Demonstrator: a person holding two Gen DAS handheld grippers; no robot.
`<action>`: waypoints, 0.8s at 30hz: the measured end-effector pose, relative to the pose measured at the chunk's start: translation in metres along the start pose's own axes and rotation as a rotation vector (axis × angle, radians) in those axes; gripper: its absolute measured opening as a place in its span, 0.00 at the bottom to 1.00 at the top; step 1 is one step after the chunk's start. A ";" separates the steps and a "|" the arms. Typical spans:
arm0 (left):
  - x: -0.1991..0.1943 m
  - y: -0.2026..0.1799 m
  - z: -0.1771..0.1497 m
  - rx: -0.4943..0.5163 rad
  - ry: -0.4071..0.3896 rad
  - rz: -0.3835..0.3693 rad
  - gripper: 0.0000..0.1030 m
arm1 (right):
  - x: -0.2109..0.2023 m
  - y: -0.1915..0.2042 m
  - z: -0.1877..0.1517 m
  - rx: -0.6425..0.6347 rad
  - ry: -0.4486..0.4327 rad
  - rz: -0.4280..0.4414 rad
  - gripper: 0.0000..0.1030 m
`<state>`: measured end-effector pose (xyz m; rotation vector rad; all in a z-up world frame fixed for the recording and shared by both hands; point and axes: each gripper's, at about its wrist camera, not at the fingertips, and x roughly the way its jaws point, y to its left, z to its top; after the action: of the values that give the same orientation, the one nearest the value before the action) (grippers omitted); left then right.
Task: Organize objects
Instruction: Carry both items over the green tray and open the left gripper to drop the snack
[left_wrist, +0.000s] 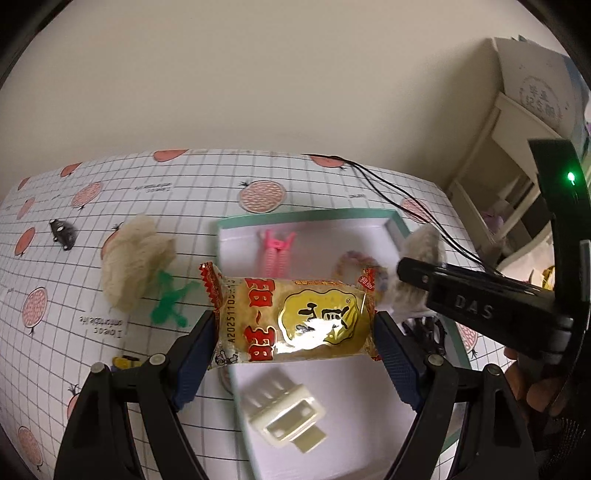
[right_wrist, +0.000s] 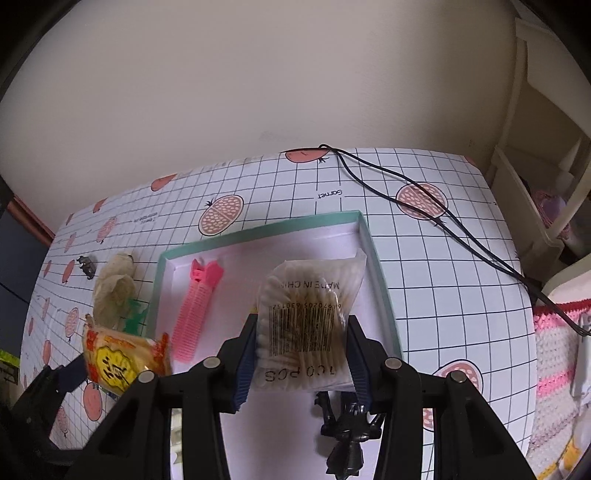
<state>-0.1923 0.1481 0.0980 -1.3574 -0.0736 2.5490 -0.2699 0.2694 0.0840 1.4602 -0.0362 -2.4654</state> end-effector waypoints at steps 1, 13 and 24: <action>0.001 -0.003 0.000 0.008 0.000 -0.001 0.82 | 0.000 -0.001 0.000 -0.002 -0.001 0.000 0.46; 0.013 -0.018 -0.006 0.040 0.007 0.004 0.82 | 0.004 -0.009 0.002 0.017 -0.006 0.000 0.46; 0.029 -0.025 -0.008 0.037 0.035 -0.010 0.83 | 0.014 -0.010 0.002 0.027 -0.003 0.007 0.46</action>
<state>-0.1961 0.1791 0.0744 -1.3837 -0.0262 2.5051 -0.2803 0.2747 0.0711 1.4642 -0.0755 -2.4711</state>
